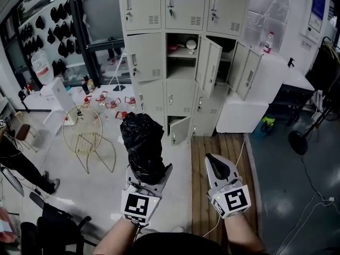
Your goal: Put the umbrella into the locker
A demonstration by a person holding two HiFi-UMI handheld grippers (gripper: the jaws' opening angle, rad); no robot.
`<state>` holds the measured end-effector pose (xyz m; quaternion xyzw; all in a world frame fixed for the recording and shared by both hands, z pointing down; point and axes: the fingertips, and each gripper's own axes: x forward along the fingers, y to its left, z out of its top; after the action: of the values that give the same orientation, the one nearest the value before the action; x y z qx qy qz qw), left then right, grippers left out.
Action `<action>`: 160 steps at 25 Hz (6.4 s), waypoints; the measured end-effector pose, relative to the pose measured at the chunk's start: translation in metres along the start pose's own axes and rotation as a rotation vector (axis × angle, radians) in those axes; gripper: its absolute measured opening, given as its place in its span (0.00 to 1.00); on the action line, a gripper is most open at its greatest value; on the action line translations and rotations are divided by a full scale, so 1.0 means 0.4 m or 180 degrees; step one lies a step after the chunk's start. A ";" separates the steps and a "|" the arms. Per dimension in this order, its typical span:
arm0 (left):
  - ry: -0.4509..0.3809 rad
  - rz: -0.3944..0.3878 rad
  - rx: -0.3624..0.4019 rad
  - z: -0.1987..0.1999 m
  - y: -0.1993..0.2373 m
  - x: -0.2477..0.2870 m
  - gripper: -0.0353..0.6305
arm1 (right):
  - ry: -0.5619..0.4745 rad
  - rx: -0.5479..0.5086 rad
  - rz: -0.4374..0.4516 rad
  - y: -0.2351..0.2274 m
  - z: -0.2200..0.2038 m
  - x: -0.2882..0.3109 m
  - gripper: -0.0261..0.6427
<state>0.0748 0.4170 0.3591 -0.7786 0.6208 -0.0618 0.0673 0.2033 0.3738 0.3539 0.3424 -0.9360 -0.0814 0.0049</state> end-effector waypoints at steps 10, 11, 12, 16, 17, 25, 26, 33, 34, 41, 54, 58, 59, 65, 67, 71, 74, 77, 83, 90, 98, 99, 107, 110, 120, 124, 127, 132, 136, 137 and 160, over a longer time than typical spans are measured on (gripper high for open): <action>0.0147 0.0134 0.0087 -0.053 -0.004 -0.006 0.51 | 0.0021 0.0086 -0.0091 -0.034 -0.061 -0.005 0.08; 0.0165 0.0124 0.0062 -0.070 -0.008 -0.011 0.51 | 0.0019 0.0105 -0.0121 -0.030 -0.072 -0.010 0.08; 0.0188 0.0112 0.0034 -0.089 -0.012 -0.016 0.51 | 0.0016 0.0124 -0.0145 -0.024 -0.085 -0.016 0.08; 0.0323 0.0095 -0.0059 -0.163 -0.008 -0.028 0.51 | 0.0050 0.0140 -0.0129 0.013 -0.136 -0.020 0.08; 0.0349 0.0095 -0.0078 -0.176 0.000 -0.028 0.51 | 0.0061 0.0124 -0.0116 0.019 -0.140 -0.016 0.08; 0.0364 0.0019 -0.0168 -0.204 0.055 0.018 0.51 | 0.0160 0.0168 -0.0101 0.021 -0.161 0.053 0.08; 0.0367 -0.0004 -0.0161 -0.206 0.062 0.026 0.51 | 0.0170 0.0187 -0.0083 0.024 -0.165 0.068 0.08; 0.0445 -0.0104 -0.0122 -0.222 0.133 0.113 0.51 | 0.0153 0.0194 -0.0076 0.000 -0.161 0.184 0.08; 0.0458 -0.0109 -0.0124 -0.225 0.144 0.127 0.51 | 0.0149 0.0191 -0.0085 -0.008 -0.160 0.201 0.08; 0.0566 -0.0174 -0.0134 -0.256 0.226 0.223 0.51 | 0.0169 0.0198 -0.0083 -0.042 -0.174 0.328 0.08; 0.0552 -0.0314 -0.0110 -0.272 0.351 0.356 0.51 | 0.0241 0.0174 -0.0051 -0.063 -0.186 0.512 0.08; 0.0549 -0.0366 -0.0129 -0.274 0.387 0.396 0.51 | 0.0278 0.0166 -0.0043 -0.071 -0.188 0.566 0.08; 0.0557 -0.0380 -0.0134 -0.275 0.396 0.406 0.51 | 0.0283 0.0171 -0.0046 -0.073 -0.188 0.581 0.08; 0.0601 -0.0442 -0.0136 -0.282 0.457 0.439 0.51 | 0.0293 0.0156 -0.0054 -0.071 -0.180 0.667 0.08; 0.0582 -0.0456 -0.0138 -0.286 0.480 0.449 0.51 | 0.0303 0.0131 -0.0042 -0.064 -0.178 0.695 0.08; 0.0575 -0.0485 -0.0064 -0.294 0.517 0.474 0.51 | 0.0270 0.0052 -0.0060 -0.056 -0.167 0.740 0.08; 0.0555 -0.0564 -0.0067 -0.293 0.530 0.484 0.51 | 0.0242 0.0059 -0.0129 -0.056 -0.157 0.757 0.08; 0.0530 -0.0608 -0.0069 -0.289 0.543 0.492 0.51 | 0.0241 0.0053 -0.0168 -0.055 -0.149 0.773 0.08; 0.0539 -0.0692 -0.0111 -0.306 0.545 0.505 0.51 | 0.0208 0.0057 -0.0260 -0.072 -0.139 0.777 0.08; 0.0575 -0.0787 -0.0127 -0.319 0.534 0.532 0.51 | 0.0219 0.0100 -0.0377 -0.108 -0.149 0.773 0.08; 0.0641 -0.0806 -0.0204 -0.338 0.563 0.615 0.51 | 0.0176 0.0156 -0.0352 -0.163 -0.171 0.837 0.08; 0.0654 -0.0805 -0.0206 -0.340 0.568 0.627 0.51 | 0.0180 0.0167 -0.0352 -0.173 -0.174 0.848 0.08; 0.0702 -0.0815 -0.0209 -0.348 0.595 0.721 0.51 | 0.0186 0.0226 -0.0322 -0.236 -0.198 0.928 0.08; 0.0731 -0.0829 -0.0208 -0.352 0.601 0.751 0.51 | 0.0178 0.0259 -0.0319 -0.260 -0.204 0.958 0.08; 0.0815 -0.0745 -0.0230 -0.352 0.647 0.848 0.51 | 0.0214 0.0289 -0.0171 -0.323 -0.217 1.050 0.08; 0.0847 -0.0728 -0.0229 -0.352 0.652 0.884 0.51 | 0.0203 0.0290 -0.0112 -0.352 -0.216 1.080 0.08; 0.0868 -0.0718 -0.0230 -0.352 0.650 0.916 0.51 | 0.0193 0.0295 -0.0055 -0.373 -0.219 1.099 0.08; 0.0901 -0.0723 -0.0234 -0.355 0.633 0.987 0.51 | 0.0171 0.0304 -0.0040 -0.437 -0.230 1.115 0.08; 0.0930 -0.0723 -0.0251 -0.364 0.616 1.050 0.51 | 0.0145 0.0289 -0.0072 -0.506 -0.237 1.126 0.08; 0.0937 -0.0722 -0.0257 -0.365 0.613 1.066 0.51 | 0.0139 0.0281 -0.0073 -0.521 -0.238 1.129 0.08; 0.1033 -0.0552 -0.0391 -0.403 0.517 1.313 0.51 | 0.0114 0.0235 0.0129 -0.774 -0.300 1.168 0.08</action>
<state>-0.0362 -0.1452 0.4868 -0.8116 0.5568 -0.1542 -0.0870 0.0518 -0.1768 0.4023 0.3246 -0.9449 -0.0406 0.0107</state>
